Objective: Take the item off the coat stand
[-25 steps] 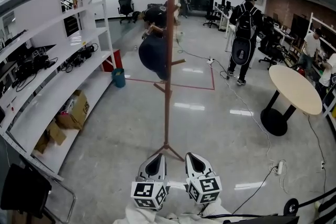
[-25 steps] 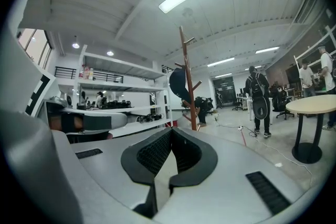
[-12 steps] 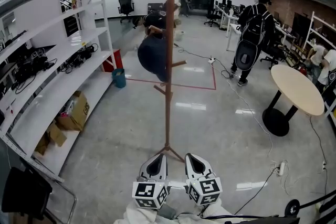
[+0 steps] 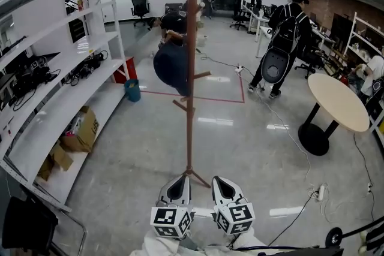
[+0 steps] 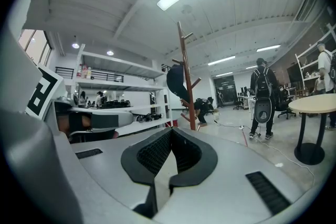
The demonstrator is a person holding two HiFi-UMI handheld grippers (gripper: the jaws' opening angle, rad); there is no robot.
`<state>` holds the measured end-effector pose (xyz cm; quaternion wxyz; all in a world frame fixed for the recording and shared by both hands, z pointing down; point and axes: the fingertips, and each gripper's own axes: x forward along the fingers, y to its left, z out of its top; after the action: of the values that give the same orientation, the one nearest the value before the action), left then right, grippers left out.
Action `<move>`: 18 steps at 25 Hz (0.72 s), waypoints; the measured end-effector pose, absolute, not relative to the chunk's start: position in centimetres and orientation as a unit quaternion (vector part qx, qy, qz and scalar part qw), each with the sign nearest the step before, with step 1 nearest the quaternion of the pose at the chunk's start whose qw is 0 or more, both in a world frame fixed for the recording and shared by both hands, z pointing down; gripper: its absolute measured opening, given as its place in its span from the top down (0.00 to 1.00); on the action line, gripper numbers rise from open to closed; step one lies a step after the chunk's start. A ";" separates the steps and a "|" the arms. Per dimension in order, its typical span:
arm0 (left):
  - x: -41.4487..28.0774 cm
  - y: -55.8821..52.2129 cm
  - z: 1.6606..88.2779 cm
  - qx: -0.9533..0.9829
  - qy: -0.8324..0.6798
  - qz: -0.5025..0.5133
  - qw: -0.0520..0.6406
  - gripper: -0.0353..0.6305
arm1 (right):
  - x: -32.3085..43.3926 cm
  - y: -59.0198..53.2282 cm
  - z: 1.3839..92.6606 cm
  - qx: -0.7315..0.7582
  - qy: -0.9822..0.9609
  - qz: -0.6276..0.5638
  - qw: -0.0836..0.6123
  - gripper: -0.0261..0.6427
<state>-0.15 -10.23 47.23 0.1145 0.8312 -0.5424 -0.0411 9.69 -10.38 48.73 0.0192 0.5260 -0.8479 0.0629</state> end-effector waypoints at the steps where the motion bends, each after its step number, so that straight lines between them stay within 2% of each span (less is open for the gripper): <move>1: -0.2 -10.4 47.2 0.832 -0.542 -0.042 0.113 0.94 | 9.7 -10.6 48.8 0.527 -0.848 0.063 0.019 0.95; 18: -2.2 -17.0 46.5 0.833 -0.541 -0.041 0.106 0.94 | 7.3 -17.2 47.9 0.525 -0.849 0.055 0.011 0.95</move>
<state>-2.16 -16.97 46.53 0.1059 0.8330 -0.5414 -0.0413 7.34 -17.22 47.91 0.0114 0.5246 -0.8495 0.0547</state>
